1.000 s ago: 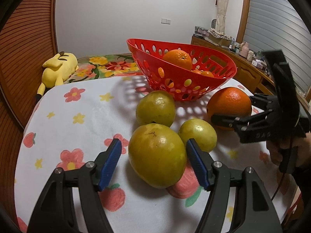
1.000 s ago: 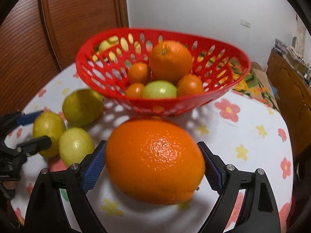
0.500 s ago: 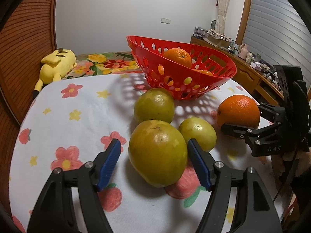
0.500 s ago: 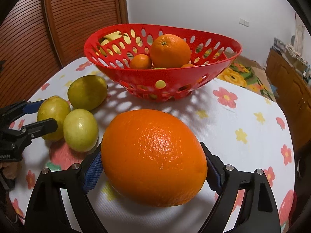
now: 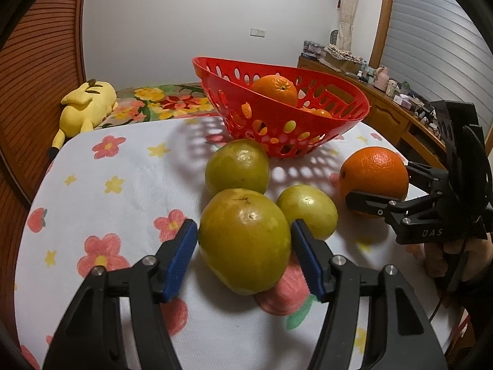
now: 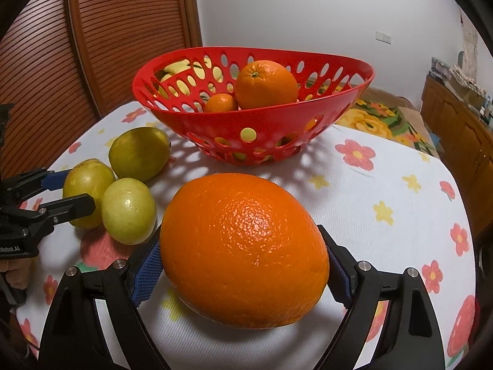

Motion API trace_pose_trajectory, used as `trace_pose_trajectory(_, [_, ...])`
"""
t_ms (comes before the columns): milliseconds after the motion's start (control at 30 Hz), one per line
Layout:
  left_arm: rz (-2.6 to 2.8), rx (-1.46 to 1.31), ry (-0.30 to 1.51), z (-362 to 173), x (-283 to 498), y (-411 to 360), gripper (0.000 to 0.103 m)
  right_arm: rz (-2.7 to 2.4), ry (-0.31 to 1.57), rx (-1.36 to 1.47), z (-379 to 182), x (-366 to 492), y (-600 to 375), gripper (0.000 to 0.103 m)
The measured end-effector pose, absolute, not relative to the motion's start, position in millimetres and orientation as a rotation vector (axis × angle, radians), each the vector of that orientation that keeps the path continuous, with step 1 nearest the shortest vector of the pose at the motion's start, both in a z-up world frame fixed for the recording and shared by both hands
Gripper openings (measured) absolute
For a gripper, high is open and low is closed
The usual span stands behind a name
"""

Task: Organize fruits
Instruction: 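Grasp the large navel orange with the right gripper while the left gripper grasps the large yellow-green pomelo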

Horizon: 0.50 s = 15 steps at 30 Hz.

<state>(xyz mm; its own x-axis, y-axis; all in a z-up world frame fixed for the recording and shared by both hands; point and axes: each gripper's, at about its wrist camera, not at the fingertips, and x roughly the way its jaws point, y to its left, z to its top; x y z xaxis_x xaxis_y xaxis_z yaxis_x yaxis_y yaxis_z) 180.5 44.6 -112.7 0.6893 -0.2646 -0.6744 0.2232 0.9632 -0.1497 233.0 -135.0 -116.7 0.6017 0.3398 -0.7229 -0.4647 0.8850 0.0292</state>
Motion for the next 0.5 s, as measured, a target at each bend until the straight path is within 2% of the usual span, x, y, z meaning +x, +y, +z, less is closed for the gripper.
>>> trace_pose_trajectory(500, [-0.259, -0.064, 0.762, -110.0, 177.9, 45.2, 0.061, 0.470, 0.827, -0.156, -120.9, 235.7, -134.5, 0.090])
